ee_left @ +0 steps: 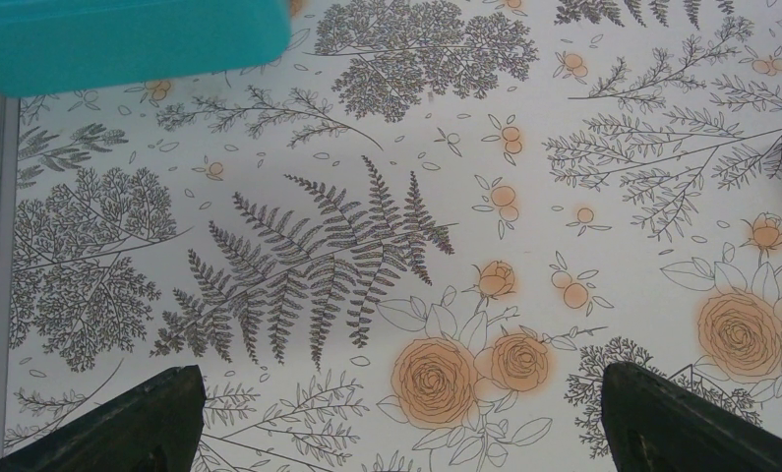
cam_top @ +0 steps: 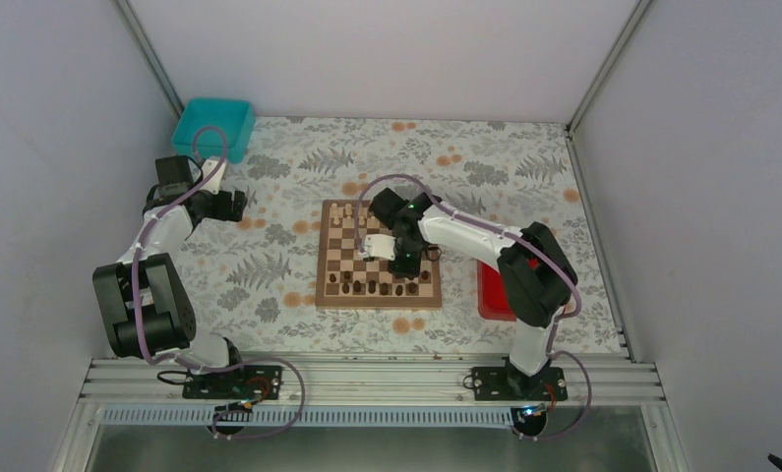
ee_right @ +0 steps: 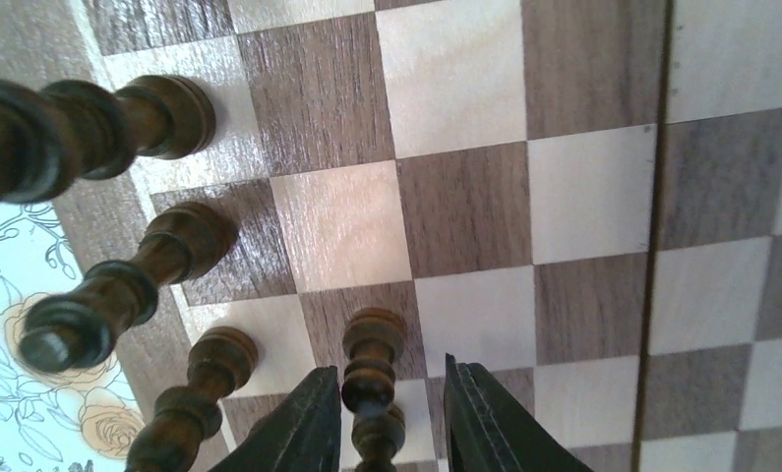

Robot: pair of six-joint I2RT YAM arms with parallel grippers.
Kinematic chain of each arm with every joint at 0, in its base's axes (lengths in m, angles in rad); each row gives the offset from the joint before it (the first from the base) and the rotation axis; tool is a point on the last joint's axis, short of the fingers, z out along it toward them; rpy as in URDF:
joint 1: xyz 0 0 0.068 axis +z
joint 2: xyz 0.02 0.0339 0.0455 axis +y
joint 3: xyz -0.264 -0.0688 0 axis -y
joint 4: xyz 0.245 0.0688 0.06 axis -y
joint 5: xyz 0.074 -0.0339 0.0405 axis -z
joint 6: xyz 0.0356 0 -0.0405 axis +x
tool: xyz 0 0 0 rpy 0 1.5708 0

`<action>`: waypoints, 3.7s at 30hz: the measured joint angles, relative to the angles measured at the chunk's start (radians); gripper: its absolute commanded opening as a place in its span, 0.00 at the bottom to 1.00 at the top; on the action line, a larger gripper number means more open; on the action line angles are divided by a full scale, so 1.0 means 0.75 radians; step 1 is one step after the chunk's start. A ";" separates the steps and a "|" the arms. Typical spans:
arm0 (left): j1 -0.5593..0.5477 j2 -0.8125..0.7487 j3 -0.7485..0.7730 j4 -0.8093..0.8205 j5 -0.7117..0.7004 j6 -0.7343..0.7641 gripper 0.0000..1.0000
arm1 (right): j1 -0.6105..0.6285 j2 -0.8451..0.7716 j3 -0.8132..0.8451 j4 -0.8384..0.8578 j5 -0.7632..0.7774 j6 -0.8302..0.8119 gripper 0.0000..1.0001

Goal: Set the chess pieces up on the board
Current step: Place the chess piece on the chessboard, then pick up the chess piece from the storage box, then place the chess piece on the chessboard.

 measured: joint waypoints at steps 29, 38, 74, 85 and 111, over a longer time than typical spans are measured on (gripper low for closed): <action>0.000 -0.005 0.126 -0.125 0.018 -0.050 1.00 | -1.048 -0.725 -0.245 -0.141 -0.024 -0.023 0.33; 0.000 -0.005 0.126 -0.141 0.068 -0.051 1.00 | -1.313 -0.743 -0.372 -0.111 -0.037 0.001 0.32; 0.000 -0.017 0.094 -0.138 0.116 -0.061 1.00 | -1.397 -0.674 -0.804 0.140 0.068 0.010 0.35; 0.000 -0.014 0.094 -0.139 0.134 -0.061 1.00 | -1.462 -0.626 -0.805 0.179 0.063 -0.027 0.21; 0.001 0.007 0.089 -0.125 0.133 -0.062 1.00 | -0.783 -0.301 0.160 -0.248 -0.125 0.090 0.10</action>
